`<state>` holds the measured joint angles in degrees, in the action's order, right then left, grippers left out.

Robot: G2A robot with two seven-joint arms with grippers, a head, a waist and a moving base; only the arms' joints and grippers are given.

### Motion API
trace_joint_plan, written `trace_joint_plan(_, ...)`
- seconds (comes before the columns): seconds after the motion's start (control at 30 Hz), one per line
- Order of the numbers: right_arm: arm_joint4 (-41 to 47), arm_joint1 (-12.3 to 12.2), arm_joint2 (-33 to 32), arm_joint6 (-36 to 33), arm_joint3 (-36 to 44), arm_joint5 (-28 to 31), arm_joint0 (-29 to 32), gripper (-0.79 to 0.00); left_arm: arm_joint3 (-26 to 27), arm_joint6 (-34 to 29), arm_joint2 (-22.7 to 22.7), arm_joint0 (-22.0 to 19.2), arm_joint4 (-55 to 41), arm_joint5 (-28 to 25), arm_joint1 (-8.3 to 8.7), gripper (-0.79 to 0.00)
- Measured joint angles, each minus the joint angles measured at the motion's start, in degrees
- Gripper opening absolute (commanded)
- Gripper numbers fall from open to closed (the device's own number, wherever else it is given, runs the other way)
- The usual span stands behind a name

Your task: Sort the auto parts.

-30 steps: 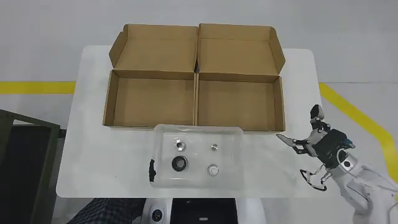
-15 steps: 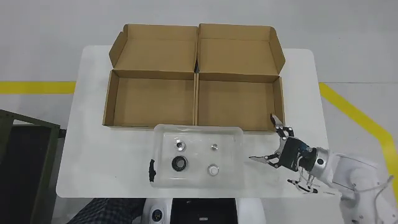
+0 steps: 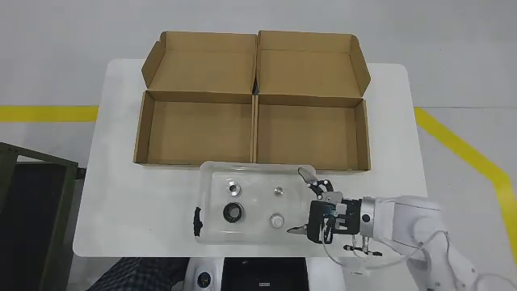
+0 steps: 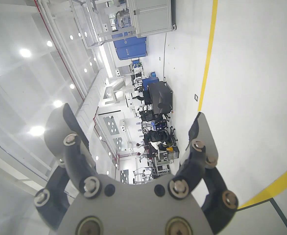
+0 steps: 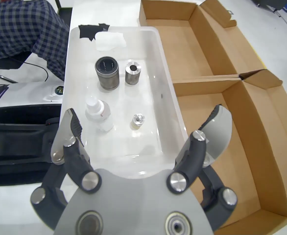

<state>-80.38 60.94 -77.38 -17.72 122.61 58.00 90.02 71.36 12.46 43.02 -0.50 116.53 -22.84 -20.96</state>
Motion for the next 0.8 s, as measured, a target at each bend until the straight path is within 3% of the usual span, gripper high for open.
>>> trace_joint_plan(0.3, 5.52, -0.39, 5.23, -7.90, -3.95, -0.21, -4.87, 0.000, 0.00, 0.00, 0.00, 0.00, 0.00, 0.00, 0.00, 0.000)
trace_joint_plan(0.67, 5.69, -0.51, 9.58, -12.16, -4.51, -2.22, -7.13, 0.000, 0.00, 0.00, 0.00, 0.00, 0.00, 0.00, 0.00, 0.000)
trace_joint_plan(0.8, 5.17, -0.56, 10.96, -12.14, -5.12, -2.74, -7.62, -0.080, 0.00, 0.00, 0.00, 0.00, 0.00, 0.00, 0.00, 0.000)
